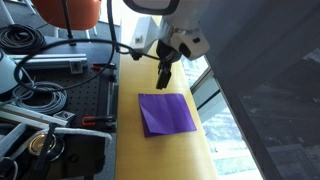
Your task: Open the purple file holder
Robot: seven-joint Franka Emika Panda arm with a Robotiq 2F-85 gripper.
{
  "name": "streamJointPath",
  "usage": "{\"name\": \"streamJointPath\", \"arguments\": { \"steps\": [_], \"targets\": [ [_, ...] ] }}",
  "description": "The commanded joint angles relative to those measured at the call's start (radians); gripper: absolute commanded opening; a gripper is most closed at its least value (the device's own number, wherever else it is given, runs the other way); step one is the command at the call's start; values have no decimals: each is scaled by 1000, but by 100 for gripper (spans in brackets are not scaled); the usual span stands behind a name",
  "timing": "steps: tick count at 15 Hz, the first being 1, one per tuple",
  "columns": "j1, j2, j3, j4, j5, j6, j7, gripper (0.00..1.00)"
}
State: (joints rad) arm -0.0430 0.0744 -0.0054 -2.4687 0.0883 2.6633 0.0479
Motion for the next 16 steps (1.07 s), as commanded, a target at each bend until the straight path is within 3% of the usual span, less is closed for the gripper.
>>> {"name": "streamJointPath", "arguments": {
  "steps": [1,4,9,16],
  "targets": [
    [-30,118,0,46,80,88,-170,100],
    [-99,192,57,74,189,113,-373,100],
    [-271,313,160,190,358,-35,-659,100],
    [-362,471,99,364,346,-220,-785,100]
  ]
}}
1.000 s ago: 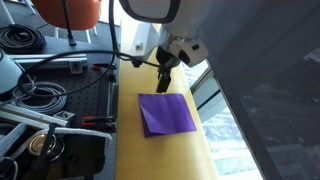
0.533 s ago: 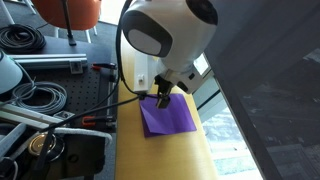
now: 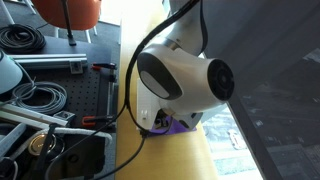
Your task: Open the purple file holder
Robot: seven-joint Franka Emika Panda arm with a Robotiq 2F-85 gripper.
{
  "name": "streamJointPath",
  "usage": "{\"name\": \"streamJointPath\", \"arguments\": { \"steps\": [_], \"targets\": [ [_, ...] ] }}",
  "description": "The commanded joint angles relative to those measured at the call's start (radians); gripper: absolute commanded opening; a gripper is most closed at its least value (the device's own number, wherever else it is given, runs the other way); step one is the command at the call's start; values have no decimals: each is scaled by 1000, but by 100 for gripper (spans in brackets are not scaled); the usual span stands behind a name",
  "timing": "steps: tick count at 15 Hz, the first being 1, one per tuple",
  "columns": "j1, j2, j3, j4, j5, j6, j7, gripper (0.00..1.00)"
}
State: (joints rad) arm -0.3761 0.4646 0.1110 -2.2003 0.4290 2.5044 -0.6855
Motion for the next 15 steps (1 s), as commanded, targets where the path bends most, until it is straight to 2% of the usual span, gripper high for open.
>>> {"name": "streamJointPath", "arguments": {
  "steps": [1,7,15],
  "targets": [
    [-40,103,-22,121,5,-72,-66,100],
    [-81,247,-25,276,5,-126,-81,100],
    [-73,396,-13,428,-9,-192,-34,100]
  ]
}}
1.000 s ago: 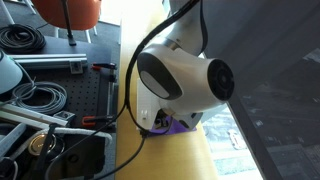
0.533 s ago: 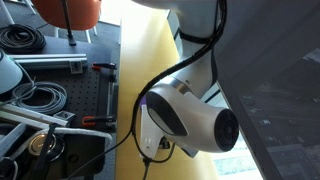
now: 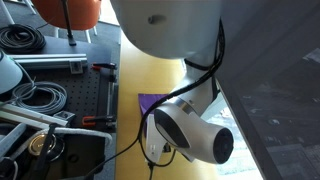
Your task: Open the purple file holder
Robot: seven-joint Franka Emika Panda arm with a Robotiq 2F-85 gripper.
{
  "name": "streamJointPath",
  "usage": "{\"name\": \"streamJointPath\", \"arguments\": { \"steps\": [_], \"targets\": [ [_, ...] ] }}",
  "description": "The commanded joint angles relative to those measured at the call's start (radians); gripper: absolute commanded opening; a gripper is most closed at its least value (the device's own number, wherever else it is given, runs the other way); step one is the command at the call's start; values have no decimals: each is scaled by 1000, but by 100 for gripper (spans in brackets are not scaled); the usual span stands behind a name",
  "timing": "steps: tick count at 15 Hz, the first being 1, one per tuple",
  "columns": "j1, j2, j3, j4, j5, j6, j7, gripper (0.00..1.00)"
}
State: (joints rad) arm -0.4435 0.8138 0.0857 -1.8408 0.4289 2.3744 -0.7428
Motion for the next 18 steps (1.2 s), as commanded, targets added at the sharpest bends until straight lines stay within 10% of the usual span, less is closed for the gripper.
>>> {"name": "streamJointPath", "arguments": {
  "steps": [1,6,11,18],
  "targets": [
    [-4,56,15,78,-10,-77,27,100],
    [12,78,25,81,-11,-130,25,100],
    [23,75,28,74,-10,-135,23,49],
    [96,0,9,-1,-53,-73,53,1]
  ]
}}
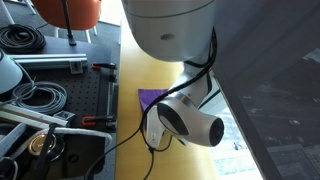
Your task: Open the purple file holder
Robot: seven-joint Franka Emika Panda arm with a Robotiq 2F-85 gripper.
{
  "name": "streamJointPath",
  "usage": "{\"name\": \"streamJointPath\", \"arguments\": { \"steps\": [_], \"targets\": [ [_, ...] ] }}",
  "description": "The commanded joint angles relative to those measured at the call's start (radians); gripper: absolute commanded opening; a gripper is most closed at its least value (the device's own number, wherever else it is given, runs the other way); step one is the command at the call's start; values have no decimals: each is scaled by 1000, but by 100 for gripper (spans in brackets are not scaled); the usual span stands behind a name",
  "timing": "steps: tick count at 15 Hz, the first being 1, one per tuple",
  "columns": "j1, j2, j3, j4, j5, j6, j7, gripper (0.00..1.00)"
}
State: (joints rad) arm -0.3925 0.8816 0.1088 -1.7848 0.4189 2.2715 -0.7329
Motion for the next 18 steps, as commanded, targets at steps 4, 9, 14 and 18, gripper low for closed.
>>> {"name": "streamJointPath", "arguments": {
  "steps": [4,9,14,18],
  "targets": [
    [152,-183,-57,-162,-161,155,155,0],
    [300,-371,-132,-304,-378,290,400,0],
    [499,-519,-266,-391,-688,370,771,0],
    [785,-552,-505,-425,-961,428,1089,0]
  ]
}}
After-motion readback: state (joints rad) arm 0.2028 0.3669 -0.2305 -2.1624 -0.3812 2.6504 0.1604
